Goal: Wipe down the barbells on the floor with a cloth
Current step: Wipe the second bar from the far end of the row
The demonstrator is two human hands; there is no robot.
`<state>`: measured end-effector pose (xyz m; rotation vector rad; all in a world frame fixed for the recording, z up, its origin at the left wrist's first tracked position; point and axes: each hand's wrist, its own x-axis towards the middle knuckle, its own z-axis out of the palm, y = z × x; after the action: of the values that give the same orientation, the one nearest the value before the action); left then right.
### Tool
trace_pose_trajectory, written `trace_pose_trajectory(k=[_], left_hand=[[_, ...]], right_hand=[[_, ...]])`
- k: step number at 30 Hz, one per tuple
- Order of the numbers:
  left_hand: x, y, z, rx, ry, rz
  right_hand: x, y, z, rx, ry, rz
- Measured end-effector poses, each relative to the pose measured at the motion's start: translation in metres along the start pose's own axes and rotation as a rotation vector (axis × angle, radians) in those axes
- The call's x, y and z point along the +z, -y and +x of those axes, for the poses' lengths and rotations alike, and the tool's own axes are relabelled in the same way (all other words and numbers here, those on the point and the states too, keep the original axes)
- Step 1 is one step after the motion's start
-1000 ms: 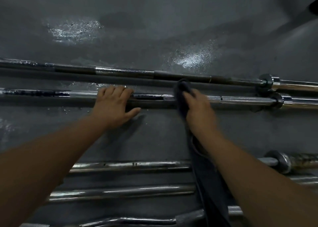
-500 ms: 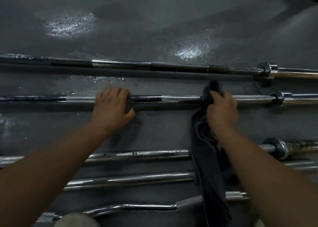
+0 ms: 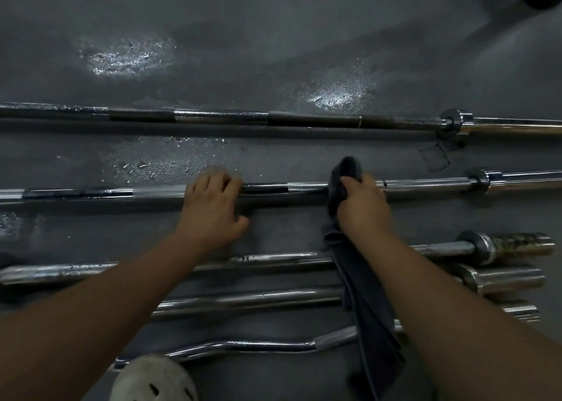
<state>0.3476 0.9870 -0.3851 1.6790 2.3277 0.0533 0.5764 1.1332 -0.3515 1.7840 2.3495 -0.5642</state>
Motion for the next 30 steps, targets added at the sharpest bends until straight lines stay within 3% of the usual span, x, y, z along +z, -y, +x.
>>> trace_pose_trajectory(k=[4, 8, 12, 14, 19, 21, 24, 26, 28, 30], left_hand=[[0.002, -0.003, -0.010, 0.001, -0.006, -0.059], [0.008, -0.015, -0.021, 0.102, 0.117, -0.051], [0.005, -0.022, -0.029, 0.105, 0.127, -0.024], [0.002, -0.018, -0.032, 0.127, 0.113, -0.041], [0.011, -0.016, -0.046, 0.160, 0.094, -0.020], [0.014, -0.021, -0.050, 0.145, 0.087, -0.018], [0.014, -0.025, -0.049, 0.125, 0.072, -0.071], [0.014, -0.020, -0.048, 0.117, 0.057, -0.137], [0.017, -0.008, -0.052, 0.084, 0.024, -0.158], [0.023, 0.002, -0.059, 0.060, 0.010, -0.128]], right_hand=[[0.006, -0.005, -0.011, -0.177, 0.078, -0.055], [0.007, -0.026, -0.013, 0.085, -0.043, 0.016], [0.031, 0.030, -0.048, -0.196, 0.082, 0.013], [0.022, 0.015, -0.042, -0.275, 0.102, -0.081], [-0.005, -0.071, -0.023, 0.190, -0.091, -0.098], [0.009, -0.044, -0.036, 0.166, -0.090, -0.066], [0.025, 0.006, -0.058, -0.106, 0.008, -0.094], [0.021, -0.002, -0.054, -0.260, 0.069, -0.136], [0.012, -0.040, -0.037, -0.202, 0.070, -0.151], [0.003, -0.069, -0.027, 0.012, -0.014, -0.097]])
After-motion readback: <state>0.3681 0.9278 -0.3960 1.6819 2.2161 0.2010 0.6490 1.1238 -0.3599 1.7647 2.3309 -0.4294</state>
